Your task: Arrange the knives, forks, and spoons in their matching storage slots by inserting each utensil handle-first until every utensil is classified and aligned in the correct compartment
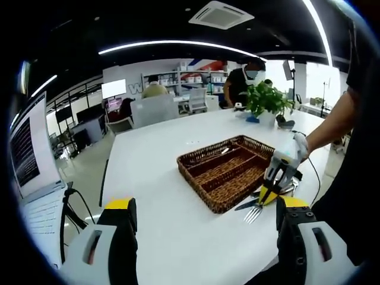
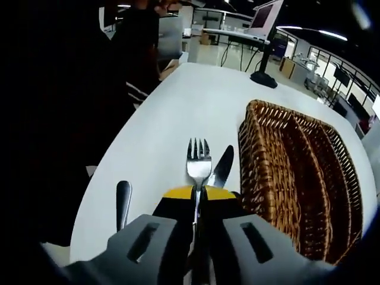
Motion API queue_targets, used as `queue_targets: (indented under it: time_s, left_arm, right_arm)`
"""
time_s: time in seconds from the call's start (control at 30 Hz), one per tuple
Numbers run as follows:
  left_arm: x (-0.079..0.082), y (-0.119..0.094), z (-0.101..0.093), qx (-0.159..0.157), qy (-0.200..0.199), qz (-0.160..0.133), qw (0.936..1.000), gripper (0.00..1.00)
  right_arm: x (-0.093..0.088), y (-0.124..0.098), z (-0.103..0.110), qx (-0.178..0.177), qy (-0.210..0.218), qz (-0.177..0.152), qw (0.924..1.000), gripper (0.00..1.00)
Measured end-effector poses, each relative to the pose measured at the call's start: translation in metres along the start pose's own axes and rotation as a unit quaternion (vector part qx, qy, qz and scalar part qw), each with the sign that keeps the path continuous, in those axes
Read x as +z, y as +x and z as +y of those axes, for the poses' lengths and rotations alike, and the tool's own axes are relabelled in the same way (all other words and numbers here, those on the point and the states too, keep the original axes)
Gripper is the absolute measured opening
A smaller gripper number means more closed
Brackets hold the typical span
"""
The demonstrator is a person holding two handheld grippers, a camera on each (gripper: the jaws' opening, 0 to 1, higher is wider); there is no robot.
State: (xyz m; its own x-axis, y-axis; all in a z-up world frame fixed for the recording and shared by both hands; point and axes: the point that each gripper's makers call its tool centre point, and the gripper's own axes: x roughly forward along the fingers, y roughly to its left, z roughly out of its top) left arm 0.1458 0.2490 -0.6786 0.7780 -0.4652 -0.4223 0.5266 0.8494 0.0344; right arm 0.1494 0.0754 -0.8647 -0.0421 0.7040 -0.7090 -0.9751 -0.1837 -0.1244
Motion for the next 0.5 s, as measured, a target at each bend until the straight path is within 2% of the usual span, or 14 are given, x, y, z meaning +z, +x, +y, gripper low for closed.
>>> queue_targets:
  time_s: [0.13, 0.2, 0.3, 0.5]
  left_arm:
    - [0.001, 0.001, 0.001, 0.001, -0.001, -0.001, 1.0000, 1.00]
    - [0.002, 0.002, 0.000, 0.000, -0.001, -0.002, 1.0000, 1.00]
    - [0.003, 0.004, -0.001, -0.003, 0.000, -0.004, 1.0000, 1.00]
    - [0.006, 0.008, -0.002, -0.006, 0.001, -0.007, 1.0000, 1.00]
  right_arm:
    - [0.003, 0.002, 0.003, 0.004, 0.000, 0.006, 1.0000, 0.03]
    - [0.001, 0.001, 0.003, 0.000, 0.030, 0.018, 0.9994, 0.02]
    - [0.001, 0.000, 0.000, 0.002, 0.018, 0.020, 0.9996, 0.01]
    - [0.005, -0.009, -0.005, -0.001, 0.049, 0.032, 0.9983, 0.00]
